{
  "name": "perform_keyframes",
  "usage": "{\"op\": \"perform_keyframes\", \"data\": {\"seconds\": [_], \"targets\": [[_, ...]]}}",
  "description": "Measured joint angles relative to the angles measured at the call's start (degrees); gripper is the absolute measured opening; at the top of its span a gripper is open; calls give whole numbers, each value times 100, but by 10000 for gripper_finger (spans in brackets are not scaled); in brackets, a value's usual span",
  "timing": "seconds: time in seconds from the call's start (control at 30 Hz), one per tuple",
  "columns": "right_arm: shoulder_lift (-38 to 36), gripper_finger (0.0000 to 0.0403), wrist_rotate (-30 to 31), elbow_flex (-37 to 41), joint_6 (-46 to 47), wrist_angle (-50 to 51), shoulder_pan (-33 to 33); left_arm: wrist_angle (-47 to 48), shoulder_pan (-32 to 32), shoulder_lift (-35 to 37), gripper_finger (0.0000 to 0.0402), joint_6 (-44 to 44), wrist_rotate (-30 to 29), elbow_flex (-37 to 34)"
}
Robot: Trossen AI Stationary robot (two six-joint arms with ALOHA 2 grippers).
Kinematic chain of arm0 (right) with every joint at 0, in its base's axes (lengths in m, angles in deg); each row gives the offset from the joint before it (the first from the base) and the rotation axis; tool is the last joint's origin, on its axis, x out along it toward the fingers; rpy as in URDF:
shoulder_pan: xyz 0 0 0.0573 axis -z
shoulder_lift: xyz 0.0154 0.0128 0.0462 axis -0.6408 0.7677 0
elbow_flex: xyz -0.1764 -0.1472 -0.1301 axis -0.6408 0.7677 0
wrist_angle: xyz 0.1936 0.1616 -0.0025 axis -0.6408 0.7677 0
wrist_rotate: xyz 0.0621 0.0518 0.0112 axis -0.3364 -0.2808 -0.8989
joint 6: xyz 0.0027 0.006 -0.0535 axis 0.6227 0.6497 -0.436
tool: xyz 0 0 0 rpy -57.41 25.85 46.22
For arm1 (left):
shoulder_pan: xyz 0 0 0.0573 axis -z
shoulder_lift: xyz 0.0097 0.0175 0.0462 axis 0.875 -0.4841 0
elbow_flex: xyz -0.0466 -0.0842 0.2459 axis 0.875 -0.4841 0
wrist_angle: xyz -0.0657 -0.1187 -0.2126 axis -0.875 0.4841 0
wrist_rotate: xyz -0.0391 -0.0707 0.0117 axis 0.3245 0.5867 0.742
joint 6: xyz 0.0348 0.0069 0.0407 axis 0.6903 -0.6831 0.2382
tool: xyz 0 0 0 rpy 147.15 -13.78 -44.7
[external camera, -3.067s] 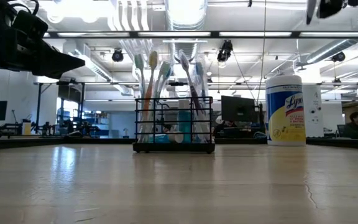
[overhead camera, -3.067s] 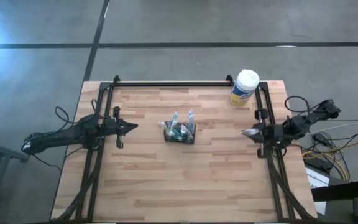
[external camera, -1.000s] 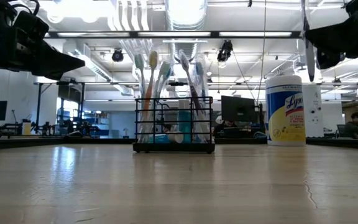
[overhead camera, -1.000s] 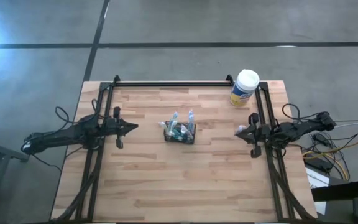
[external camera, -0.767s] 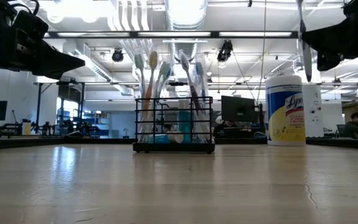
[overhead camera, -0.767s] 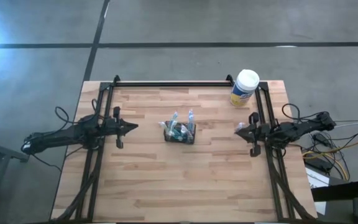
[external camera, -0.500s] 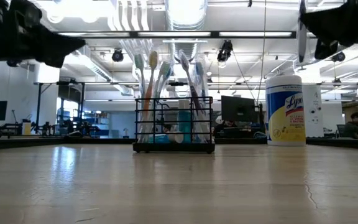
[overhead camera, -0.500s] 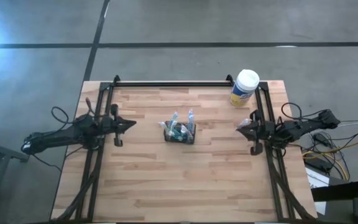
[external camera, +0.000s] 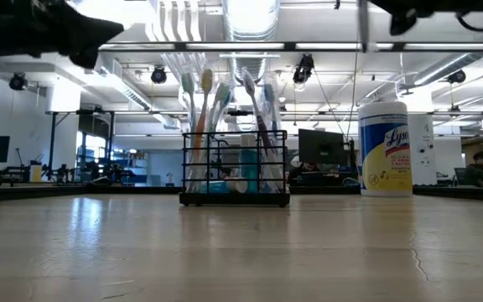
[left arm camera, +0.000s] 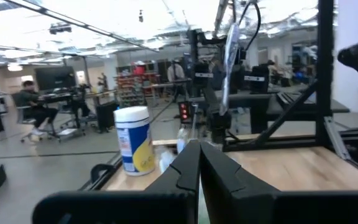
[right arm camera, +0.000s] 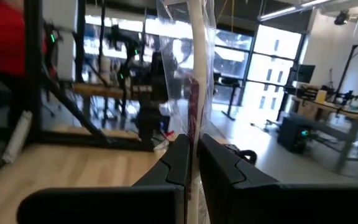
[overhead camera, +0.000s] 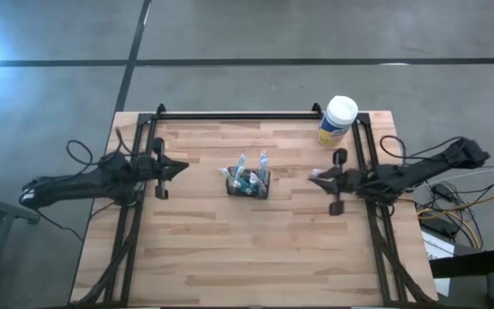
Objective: Pick & Place toothbrushing station
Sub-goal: Put the purple toothbrush into the black wire organizer
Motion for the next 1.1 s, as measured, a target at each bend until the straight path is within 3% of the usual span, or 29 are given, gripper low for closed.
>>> {"op": "perform_keyframes", "data": {"seconds": [0.17,0.4,0.67,0.87,1.1], "targets": [[1192,18,-124,-868,-220,-7,247,-211,0,-744,14,-15,62,555],[2488,18,-1071,-1785,-156,-37,849,-802,0,-1682,21,-56,441,1144],[3673,18,-1907,-2696,77,-24,1480,-846,0,-2800,105,135,634,1889],[4120,18,-1979,-3179,1,102,1628,-1054,0,-3567,172,331,633,2408],[4239,18,-2018,-3407,-91,323,1638,-1258,-1,-4198,201,328,663,2830]]}}
